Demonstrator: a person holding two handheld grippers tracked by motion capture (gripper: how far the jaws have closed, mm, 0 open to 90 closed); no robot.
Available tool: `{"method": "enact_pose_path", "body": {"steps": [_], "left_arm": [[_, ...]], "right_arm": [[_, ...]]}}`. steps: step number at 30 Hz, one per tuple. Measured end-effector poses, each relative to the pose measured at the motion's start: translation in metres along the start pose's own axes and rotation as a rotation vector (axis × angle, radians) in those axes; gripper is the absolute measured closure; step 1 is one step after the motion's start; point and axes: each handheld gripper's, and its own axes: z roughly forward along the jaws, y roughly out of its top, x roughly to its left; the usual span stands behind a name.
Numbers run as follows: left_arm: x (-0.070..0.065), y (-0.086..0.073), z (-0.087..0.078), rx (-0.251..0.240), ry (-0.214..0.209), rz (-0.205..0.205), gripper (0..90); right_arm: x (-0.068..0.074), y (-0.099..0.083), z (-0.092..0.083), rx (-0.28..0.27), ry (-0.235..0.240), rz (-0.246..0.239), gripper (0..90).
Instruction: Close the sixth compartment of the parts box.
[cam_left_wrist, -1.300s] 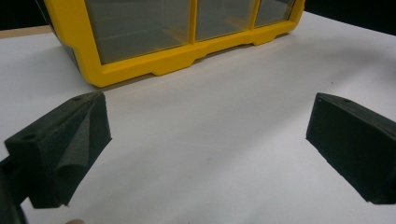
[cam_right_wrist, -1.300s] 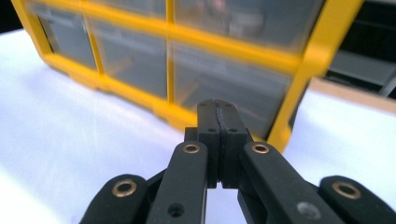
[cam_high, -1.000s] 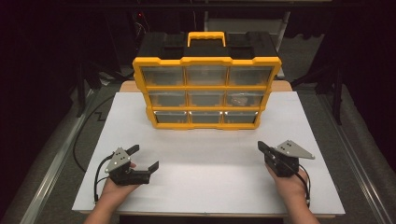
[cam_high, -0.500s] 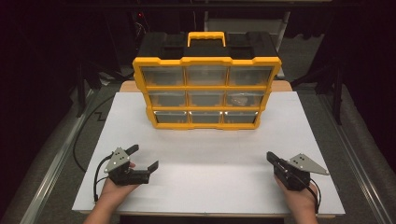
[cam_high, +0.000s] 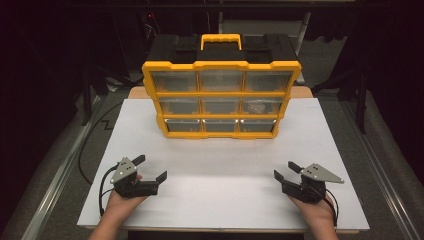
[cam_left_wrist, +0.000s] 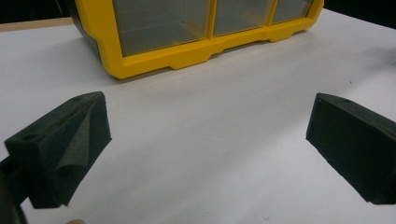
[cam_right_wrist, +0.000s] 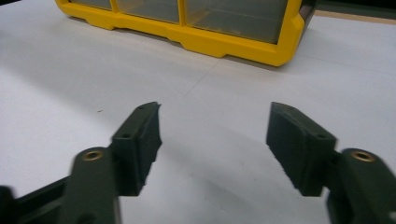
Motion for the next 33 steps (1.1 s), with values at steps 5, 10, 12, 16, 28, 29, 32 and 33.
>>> {"method": "enact_pose_path", "body": {"steps": [5,10,12,16,28,29,32,33], "left_arm": [[0.001,0.0,-0.001,-0.004,0.003,-0.004,1.0],[0.001,0.0,-0.001,-0.004,0.006,-0.006,0.9],[0.001,0.0,-0.002,-0.003,0.007,-0.006,0.9],[0.002,0.0,-0.003,-0.017,0.014,-0.017,0.9],[0.001,-0.001,-0.001,-0.018,0.014,-0.026,0.4],[0.001,-0.001,0.0,-0.017,0.015,-0.026,0.4],[0.001,-0.001,0.0,-0.017,0.018,-0.025,0.4],[0.001,-0.001,0.0,-0.017,0.019,-0.023,0.4]], "right_arm": [[0.002,0.002,-0.002,-0.002,-0.014,-0.006,16.6],[0.001,0.002,-0.008,-0.021,-0.011,0.013,7.5],[0.001,0.003,-0.011,-0.031,-0.008,0.015,2.0],[0.001,0.004,-0.02,-0.082,0.01,0.018,0.0],[-0.001,0.003,-0.018,-0.095,0.024,0.011,0.0],[-0.002,0.002,-0.017,-0.093,0.023,0.009,0.0],[-0.003,0.001,-0.016,-0.085,0.016,0.012,0.1],[-0.003,0.001,-0.016,-0.085,0.014,0.01,0.1]]}}
